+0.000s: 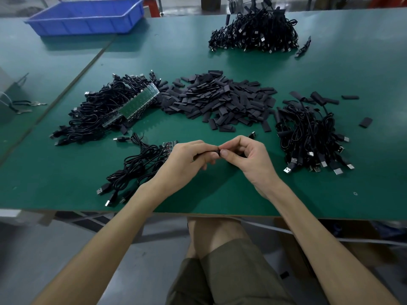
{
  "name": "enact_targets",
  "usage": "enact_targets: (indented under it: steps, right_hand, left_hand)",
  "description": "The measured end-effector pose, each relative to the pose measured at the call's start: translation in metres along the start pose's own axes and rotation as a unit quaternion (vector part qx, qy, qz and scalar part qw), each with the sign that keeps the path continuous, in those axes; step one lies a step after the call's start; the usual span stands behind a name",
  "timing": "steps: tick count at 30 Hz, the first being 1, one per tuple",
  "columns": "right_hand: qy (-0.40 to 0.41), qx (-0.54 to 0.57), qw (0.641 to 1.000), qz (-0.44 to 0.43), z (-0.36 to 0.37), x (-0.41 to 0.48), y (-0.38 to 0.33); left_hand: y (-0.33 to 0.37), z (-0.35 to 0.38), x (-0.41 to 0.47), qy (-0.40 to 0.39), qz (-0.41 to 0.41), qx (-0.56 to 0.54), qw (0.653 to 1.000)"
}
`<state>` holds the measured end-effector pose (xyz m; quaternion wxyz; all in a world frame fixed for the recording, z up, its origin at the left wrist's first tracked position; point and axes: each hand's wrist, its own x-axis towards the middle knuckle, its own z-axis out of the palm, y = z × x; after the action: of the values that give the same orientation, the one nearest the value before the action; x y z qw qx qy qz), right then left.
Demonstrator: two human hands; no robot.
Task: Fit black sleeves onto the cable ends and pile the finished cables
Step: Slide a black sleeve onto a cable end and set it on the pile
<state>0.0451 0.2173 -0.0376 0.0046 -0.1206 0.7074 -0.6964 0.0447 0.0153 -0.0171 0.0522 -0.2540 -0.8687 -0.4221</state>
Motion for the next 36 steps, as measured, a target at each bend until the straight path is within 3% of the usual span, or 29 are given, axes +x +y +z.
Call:
enact_targets:
  steps: [17,22,25,29,36]
  right_hand:
    - [-0.001,-0.007,1.000,0.001,0.000,0.001,0.000]
    - [0.027,0.013,1.000,0.000,0.001,0.001,0.001]
    - [0.040,0.032,0.999,0.004,0.000,0.001,0.000]
    - [0.046,0.055,0.997,0.006,-0.002,0.000,-0.001]
    - [0.029,0.046,0.998,0.009,-0.001,0.001,-0.002]
  left_hand:
    - [-0.004,0.001,0.001,-0.014,-0.048,-0.069,0.996]
    - [0.000,0.003,0.004,0.021,-0.126,-0.311,0.942]
    - [0.000,-0.002,0.004,-0.020,-0.136,-0.410,0.901]
    - [-0.002,-0.011,0.002,-0.082,-0.103,-0.451,0.883]
    - [-0.005,-0.010,0.002,-0.069,-0.105,-0.458,0.880]
